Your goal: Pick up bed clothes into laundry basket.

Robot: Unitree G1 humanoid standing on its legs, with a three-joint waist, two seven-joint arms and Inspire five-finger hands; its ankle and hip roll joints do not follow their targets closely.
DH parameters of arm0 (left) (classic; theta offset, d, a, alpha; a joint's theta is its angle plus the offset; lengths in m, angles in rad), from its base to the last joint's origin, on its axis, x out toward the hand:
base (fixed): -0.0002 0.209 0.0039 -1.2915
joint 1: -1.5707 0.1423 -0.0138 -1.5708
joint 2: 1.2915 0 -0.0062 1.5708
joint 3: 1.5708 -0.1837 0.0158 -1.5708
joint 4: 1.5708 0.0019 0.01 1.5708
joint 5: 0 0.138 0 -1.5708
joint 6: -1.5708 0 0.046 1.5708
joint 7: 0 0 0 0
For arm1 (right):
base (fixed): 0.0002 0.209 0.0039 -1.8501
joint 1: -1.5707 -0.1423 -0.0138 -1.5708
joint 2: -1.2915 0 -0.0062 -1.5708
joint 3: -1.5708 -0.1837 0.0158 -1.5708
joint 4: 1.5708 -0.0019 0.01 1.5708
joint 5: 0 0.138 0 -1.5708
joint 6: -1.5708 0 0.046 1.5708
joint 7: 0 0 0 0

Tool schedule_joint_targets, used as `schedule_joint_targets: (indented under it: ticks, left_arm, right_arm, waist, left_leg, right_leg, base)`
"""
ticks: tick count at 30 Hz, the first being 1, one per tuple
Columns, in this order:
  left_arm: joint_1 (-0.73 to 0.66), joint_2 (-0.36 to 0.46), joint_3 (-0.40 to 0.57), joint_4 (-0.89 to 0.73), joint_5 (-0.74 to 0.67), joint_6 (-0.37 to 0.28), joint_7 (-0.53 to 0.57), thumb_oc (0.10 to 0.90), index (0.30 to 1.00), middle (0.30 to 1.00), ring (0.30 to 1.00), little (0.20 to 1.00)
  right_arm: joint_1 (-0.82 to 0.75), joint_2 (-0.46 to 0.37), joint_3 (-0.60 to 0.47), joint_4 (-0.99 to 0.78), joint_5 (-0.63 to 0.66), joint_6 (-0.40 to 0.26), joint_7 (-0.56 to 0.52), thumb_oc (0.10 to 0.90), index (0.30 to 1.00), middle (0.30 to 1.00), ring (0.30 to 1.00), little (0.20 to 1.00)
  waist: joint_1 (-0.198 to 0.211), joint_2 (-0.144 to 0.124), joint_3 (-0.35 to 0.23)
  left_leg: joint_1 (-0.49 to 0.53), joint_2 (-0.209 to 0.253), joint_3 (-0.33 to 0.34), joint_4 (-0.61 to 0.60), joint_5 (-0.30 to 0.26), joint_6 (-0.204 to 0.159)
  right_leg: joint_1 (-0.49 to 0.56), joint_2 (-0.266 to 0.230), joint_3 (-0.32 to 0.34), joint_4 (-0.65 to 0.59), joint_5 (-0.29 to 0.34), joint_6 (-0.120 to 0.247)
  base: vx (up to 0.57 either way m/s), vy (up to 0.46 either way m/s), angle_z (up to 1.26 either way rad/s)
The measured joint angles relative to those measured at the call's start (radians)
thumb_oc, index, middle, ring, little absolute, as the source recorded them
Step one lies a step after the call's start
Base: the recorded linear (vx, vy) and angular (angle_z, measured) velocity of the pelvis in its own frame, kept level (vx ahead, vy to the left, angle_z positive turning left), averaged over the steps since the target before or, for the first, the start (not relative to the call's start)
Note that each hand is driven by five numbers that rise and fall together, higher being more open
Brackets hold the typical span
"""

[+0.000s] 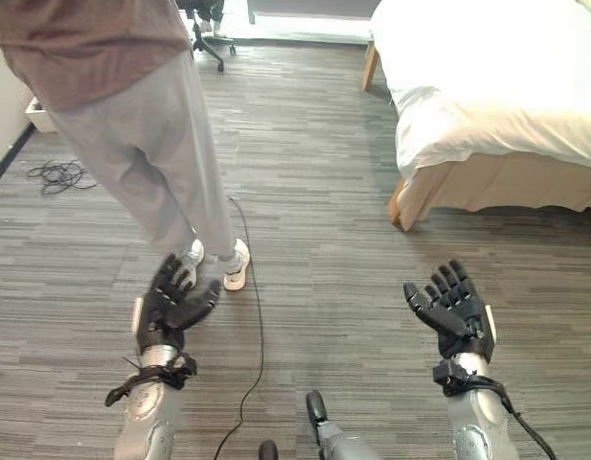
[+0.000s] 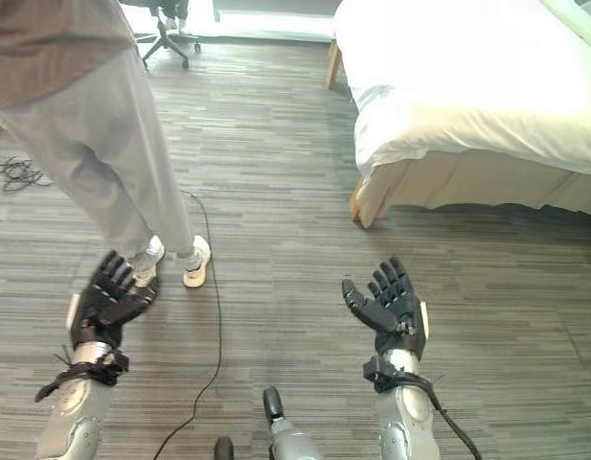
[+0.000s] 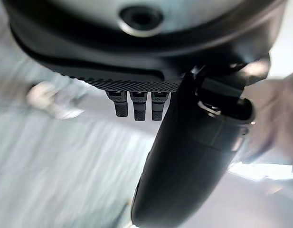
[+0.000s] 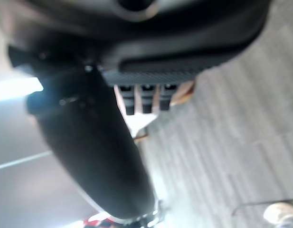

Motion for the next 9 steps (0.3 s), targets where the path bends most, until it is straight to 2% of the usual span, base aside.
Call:
schedule_joint_targets:
  ticks: [2,3,9]
  left_arm:
    - [-0.005,-0.003,-0.004,0.001,0.027,0.017,-0.013,0.8,0.9,0.9,0.9,0.9]
    - [-0.006,-0.003,-0.002,-0.007,0.038,0.017,-0.014,0.8,0.9,0.9,0.9,0.9]
    - [-0.006,-0.003,0.019,-0.054,0.049,0.016,-0.011,0.8,0.9,0.9,0.9,0.9]
  right_arm:
    - [0.001,0.0,0.012,0.001,0.0,0.004,0.0,0.8,0.9,0.9,0.9,0.9]
    - [0.006,-0.001,0.012,0.0,-0.001,0.012,0.001,0.8,0.9,0.9,0.9,0.9]
    - [0.044,-0.002,0.01,0.001,-0.014,0.03,0.0,0.8,0.9,0.9,0.9,0.9]
  waist:
    - [-0.012,-0.003,-0.001]
    - [-0.025,-0.002,-0.002]
    - [-0.023,0.011,-0.009]
  left_leg:
    - [0.003,0.002,0.012,0.0,-0.003,-0.003]
    - [0.007,0.004,0.014,0.0,-0.003,-0.003]
    - [0.019,0.022,0.045,-0.001,-0.003,-0.003]
  right_leg:
    - [0.005,0.005,0.011,-0.011,0.004,-0.004]
    - [0.007,0.007,0.014,-0.011,-0.006,0.008]
    - [0.012,0.018,0.008,-0.011,-0.049,0.051]
  base:
    - [-0.02,0.0,-0.18]
    - [-0.01,-0.001,-0.1]
    - [0.0,-0.007,-0.15]
